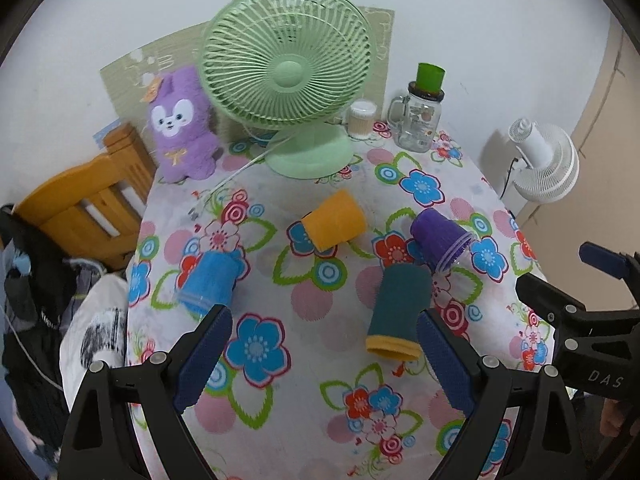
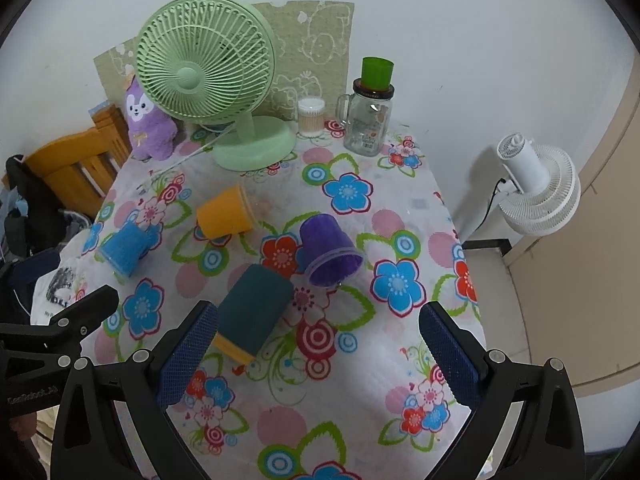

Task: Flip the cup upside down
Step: 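Move the left gripper toward the orange cup lying on its side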

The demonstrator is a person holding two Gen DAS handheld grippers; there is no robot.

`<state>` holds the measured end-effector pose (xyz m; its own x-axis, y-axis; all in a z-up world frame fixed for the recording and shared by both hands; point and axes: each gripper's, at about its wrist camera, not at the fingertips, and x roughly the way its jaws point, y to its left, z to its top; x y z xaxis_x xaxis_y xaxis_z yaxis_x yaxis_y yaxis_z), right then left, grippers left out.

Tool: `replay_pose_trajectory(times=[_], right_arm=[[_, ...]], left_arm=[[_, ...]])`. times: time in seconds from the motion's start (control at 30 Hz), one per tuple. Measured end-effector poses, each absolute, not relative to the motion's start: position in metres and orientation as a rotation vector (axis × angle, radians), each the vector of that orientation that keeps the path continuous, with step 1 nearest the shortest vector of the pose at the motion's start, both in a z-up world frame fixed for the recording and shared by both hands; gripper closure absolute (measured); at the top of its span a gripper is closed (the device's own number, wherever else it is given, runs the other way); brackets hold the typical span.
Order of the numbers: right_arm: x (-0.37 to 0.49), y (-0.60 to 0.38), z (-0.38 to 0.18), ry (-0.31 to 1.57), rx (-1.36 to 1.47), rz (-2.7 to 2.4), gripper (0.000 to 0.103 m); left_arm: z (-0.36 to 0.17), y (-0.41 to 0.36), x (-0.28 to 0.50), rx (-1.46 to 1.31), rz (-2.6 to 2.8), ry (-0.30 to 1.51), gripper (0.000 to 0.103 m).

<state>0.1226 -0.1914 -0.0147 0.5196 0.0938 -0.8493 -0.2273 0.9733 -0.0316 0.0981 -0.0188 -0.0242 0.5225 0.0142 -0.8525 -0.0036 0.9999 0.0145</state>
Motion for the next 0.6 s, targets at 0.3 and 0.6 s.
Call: replay_pose_trajectory(times=[0.3,0.6], right_arm=[[0.158,-0.191,-0.039,1.051,-0.107,0.18,0.002],[0.189,-0.19,-0.063,1.075,-0.082,0.163,0.002]], left_arm=[[-0.045,-0.021,0.142,0.081,-0.054,1.056,0.008],[-0.071,-0.026,0.183,0.147,-0.118,1.088,0.008]])
